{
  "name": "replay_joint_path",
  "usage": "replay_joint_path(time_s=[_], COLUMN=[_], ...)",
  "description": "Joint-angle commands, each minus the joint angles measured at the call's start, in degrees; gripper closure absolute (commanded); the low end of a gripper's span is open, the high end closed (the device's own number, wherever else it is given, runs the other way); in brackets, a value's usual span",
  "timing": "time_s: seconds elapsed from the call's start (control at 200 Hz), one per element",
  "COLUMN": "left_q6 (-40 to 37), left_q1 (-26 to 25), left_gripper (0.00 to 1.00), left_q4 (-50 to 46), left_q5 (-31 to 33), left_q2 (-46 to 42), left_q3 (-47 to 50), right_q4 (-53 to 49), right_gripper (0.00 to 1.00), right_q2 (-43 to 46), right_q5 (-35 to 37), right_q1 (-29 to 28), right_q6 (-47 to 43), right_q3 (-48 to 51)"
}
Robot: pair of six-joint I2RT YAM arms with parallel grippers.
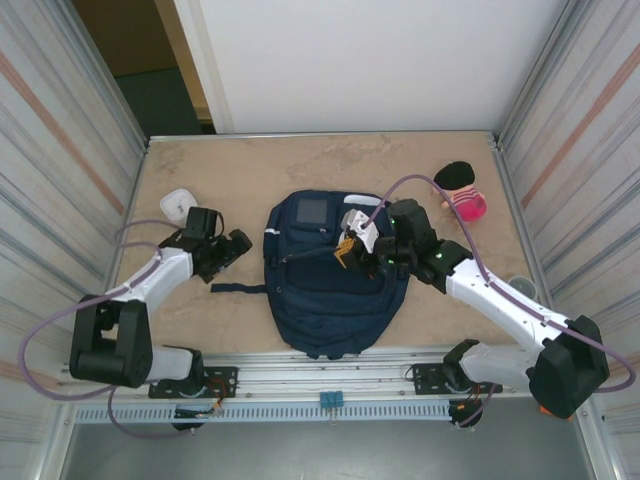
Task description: Pack the student bag
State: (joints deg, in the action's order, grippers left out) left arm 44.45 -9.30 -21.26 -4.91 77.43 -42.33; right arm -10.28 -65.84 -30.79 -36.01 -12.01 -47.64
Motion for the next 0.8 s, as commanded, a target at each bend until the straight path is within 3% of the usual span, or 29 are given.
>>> replay_joint_path(time_s=[0.0,0.376,0.792], left_q6=[-0.1,1.2,3.5], left_q1=[1.0,2.0,2.1], left_gripper=[0.02,0.03,0.05], left_q4=[2.3,3.8,1.3], left_q5=[1.2,-2.6,-5.3], left_q2=[3.0,7.3,-2.7], left_q3=[-2.7,-0.2,8.3], right_q4=[1.3,1.1,1.0], right_gripper=[1.0,1.0,1.0], right_q2=[1.5,0.8,1.7], right_q5=[1.4,2.2,2.3], right_q1=[-0.5,-0.7,-0.7], right_q6=[1.7,1.3,1.1], right_q3=[0.5,1.7,2.5])
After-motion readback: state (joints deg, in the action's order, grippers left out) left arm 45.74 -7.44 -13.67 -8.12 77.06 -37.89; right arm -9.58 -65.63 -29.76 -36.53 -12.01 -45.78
